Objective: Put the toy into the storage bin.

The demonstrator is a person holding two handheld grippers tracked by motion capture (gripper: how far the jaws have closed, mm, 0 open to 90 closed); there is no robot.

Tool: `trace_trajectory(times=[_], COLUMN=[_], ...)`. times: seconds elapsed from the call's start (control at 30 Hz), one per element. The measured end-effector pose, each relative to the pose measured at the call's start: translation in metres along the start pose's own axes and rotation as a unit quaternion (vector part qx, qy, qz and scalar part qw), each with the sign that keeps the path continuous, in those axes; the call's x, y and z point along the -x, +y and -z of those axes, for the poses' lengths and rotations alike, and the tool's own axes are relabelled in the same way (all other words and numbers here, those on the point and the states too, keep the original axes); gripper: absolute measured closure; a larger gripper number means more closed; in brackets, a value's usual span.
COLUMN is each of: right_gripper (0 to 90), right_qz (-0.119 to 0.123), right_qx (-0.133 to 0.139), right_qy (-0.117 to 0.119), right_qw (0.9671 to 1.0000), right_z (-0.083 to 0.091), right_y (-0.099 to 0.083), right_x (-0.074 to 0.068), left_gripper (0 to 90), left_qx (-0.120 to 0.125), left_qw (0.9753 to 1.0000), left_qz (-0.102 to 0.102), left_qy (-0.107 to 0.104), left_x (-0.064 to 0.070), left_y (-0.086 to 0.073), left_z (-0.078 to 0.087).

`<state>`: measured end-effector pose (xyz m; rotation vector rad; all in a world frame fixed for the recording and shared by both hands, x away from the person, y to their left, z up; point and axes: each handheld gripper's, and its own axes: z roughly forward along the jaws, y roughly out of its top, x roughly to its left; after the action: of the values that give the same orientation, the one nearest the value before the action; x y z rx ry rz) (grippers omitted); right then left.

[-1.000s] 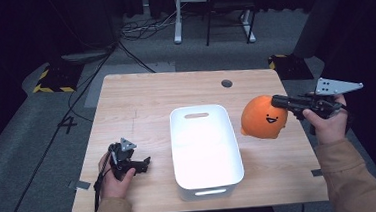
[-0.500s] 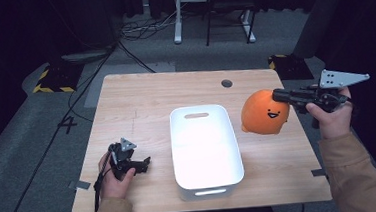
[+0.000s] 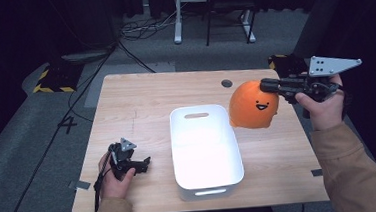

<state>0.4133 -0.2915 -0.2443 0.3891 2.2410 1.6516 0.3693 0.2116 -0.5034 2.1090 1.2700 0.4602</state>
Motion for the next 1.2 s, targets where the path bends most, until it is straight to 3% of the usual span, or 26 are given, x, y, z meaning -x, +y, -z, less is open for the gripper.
trace_trajectory(times=[0.53, 1.2], right_gripper=[83.1, 83.1], right_qz=[0.011, 0.009], right_qx=[-0.006, -0.016], right_qy=[0.03, 0.057], right_qw=[0.9995, 0.9982], right_z=[-0.06, -0.129], right_y=[0.025, 0.03], right_x=[-0.013, -0.032], left_gripper=[5.5, 5.5], left_qx=[0.001, 0.0], left_qw=[1.0, 1.0], left_qz=[0.0, 0.0], left_qy=[0.001, 0.001], left_x=[0.0, 0.0], left_y=[0.0, 0.0], left_z=[0.0, 0.0])
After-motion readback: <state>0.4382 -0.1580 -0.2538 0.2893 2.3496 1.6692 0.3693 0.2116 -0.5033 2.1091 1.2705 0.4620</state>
